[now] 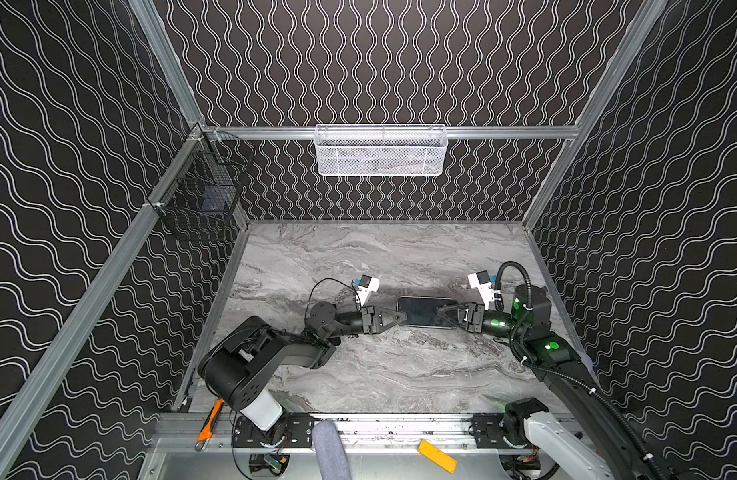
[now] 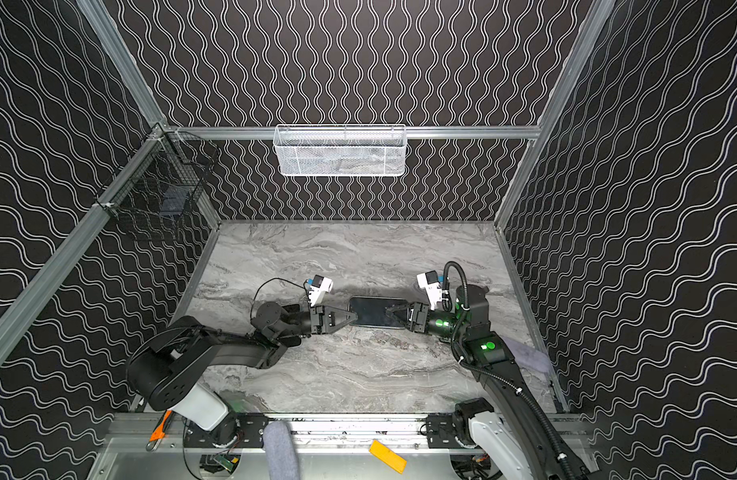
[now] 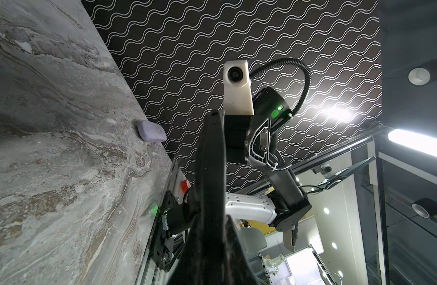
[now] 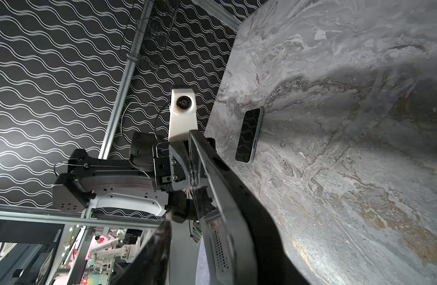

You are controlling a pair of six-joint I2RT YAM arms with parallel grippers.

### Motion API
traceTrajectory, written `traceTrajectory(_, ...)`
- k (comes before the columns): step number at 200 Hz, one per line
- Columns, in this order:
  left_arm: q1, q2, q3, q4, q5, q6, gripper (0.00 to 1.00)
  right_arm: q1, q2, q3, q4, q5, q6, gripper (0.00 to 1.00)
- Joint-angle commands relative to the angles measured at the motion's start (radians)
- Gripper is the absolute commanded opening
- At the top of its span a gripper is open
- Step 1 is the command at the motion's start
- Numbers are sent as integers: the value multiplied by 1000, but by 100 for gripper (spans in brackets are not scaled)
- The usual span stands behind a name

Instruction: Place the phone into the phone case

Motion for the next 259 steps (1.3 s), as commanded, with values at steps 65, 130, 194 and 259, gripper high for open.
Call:
traceTrajectory(65,35,-19,41,8,-59,-39,0,-47,-75,-73,262,-129,179,41)
traceTrajectory(130,43,23,29,59,-57,-71,0,-63,-87,-73,353,-141,242,27)
traceTrajectory(194,43,27,42,66,-45,-76,9,-63,-67,-58,333,-135,212,14)
traceTrajectory(259,43,10,55,34,-39,-59,18,-63,-52,28,88,-87,30,0)
